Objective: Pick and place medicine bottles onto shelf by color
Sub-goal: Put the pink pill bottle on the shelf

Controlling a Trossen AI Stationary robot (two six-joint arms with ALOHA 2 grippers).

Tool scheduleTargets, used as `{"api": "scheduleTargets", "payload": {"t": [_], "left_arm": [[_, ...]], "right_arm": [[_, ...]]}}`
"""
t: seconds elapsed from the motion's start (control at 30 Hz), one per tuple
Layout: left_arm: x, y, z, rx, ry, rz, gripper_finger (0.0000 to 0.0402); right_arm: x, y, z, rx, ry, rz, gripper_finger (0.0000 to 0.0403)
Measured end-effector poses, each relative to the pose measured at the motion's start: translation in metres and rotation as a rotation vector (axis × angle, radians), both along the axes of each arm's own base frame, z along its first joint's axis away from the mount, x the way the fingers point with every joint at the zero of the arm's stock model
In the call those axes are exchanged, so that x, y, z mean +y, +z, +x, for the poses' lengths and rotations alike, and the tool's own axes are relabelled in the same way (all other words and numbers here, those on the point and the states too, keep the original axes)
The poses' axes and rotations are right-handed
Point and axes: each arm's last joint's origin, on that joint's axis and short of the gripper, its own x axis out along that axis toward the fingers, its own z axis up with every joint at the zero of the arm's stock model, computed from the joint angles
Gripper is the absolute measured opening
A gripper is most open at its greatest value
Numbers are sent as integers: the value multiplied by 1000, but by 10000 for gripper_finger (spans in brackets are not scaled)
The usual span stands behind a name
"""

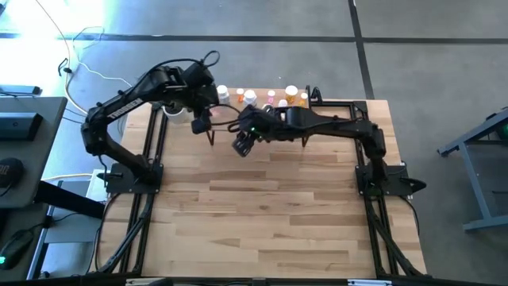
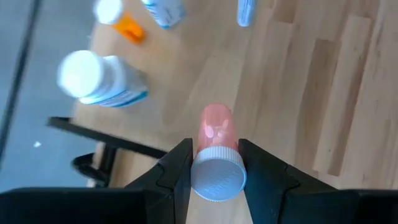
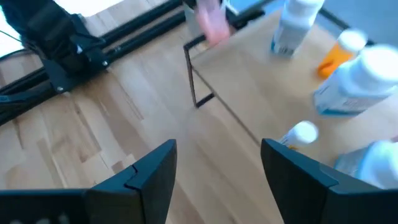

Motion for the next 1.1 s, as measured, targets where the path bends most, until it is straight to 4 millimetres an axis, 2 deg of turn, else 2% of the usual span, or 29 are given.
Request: {"api": "scheduleTargets", "payload": {"t": [0.23,0.43,0.83,1.1], "left_arm": [[11,-19,16,53,40,-63,108],[15,-32,25,108,39,-103,108],[29,-60,44,197,106,-171,108],[35,-65,44,244,124,-131,108]], "right_arm": [[-6,35,-28,-35,-5,-118,224],[-14,51,-46,-16,-26,-206,224],[-35,44,-59,130,-67,-226,224],[-43,43,-62,152,-90,-223,224]]}}
